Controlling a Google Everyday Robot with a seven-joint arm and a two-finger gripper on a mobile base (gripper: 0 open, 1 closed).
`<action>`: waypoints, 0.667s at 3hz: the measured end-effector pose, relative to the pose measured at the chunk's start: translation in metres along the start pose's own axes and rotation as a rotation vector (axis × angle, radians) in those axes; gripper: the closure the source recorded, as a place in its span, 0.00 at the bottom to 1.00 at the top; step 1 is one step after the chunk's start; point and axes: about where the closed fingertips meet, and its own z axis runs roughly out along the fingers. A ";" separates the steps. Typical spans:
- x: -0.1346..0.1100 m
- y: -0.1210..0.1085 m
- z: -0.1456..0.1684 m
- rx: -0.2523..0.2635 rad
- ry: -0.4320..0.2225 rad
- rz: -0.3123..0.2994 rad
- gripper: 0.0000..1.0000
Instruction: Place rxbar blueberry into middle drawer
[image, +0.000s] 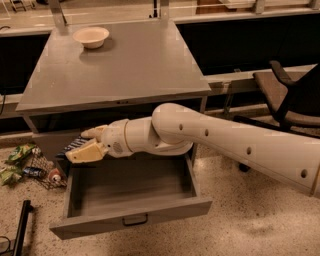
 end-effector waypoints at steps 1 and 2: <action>0.048 0.013 -0.010 -0.008 0.144 -0.004 1.00; 0.098 0.012 -0.028 -0.016 0.280 -0.011 1.00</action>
Offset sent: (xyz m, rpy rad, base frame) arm -0.0519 -0.0891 -0.1312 -0.4164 0.0613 0.1199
